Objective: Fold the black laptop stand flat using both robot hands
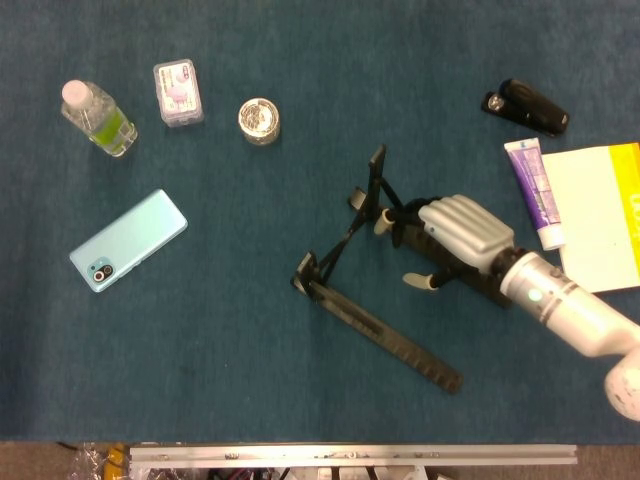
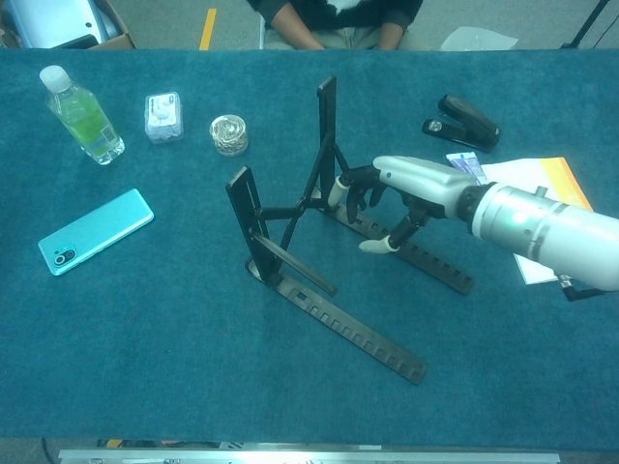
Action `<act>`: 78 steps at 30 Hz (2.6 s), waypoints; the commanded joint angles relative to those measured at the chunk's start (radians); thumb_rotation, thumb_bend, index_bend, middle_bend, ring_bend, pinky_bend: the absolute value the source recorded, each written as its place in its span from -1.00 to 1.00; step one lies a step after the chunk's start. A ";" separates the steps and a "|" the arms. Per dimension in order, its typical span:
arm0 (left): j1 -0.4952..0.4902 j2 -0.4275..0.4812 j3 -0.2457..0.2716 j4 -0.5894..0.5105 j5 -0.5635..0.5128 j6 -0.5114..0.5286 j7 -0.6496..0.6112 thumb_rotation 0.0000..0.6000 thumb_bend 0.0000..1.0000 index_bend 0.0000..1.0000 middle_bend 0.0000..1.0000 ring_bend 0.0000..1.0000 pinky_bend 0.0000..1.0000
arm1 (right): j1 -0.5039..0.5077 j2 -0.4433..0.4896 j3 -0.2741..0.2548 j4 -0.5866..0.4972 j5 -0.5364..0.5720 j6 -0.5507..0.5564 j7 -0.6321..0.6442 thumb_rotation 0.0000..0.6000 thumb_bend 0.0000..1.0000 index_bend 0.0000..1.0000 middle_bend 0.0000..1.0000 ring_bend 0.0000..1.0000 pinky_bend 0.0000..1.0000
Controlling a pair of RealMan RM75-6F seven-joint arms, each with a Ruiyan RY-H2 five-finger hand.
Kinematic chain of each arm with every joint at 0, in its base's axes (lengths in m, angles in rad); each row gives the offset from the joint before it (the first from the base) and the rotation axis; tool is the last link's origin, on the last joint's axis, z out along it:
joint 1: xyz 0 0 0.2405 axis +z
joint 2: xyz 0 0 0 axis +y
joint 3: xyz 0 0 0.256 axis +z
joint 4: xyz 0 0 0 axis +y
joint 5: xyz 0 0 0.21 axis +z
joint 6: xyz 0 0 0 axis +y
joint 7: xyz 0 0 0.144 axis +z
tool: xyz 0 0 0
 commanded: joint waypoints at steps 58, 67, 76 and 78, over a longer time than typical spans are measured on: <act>0.008 0.013 0.004 -0.024 0.003 0.009 0.019 1.00 -0.22 -0.96 -0.96 -1.00 -1.00 | 0.071 0.072 -0.063 -0.308 -0.280 -0.068 0.397 1.00 -0.61 -0.38 -0.10 -0.44 -0.37; 0.017 0.015 0.005 -0.011 -0.005 0.014 0.005 1.00 -0.22 -0.96 -0.96 -1.00 -1.00 | 0.076 -0.033 -0.042 -0.209 -0.127 -0.089 0.305 1.00 -0.61 -0.38 -0.11 -0.44 -0.37; 0.014 0.012 0.004 -0.006 -0.004 0.008 0.004 1.00 -0.22 -0.95 -0.96 -1.00 -1.00 | 0.078 -0.092 -0.031 -0.142 -0.057 -0.102 0.280 1.00 -0.61 -0.38 -0.11 -0.44 -0.37; 0.015 0.012 0.004 -0.005 -0.003 0.010 0.003 1.00 -0.22 -0.96 -0.96 -1.00 -1.00 | 0.078 -0.100 -0.031 -0.133 -0.051 -0.103 0.275 1.00 -0.61 -0.38 -0.11 -0.44 -0.37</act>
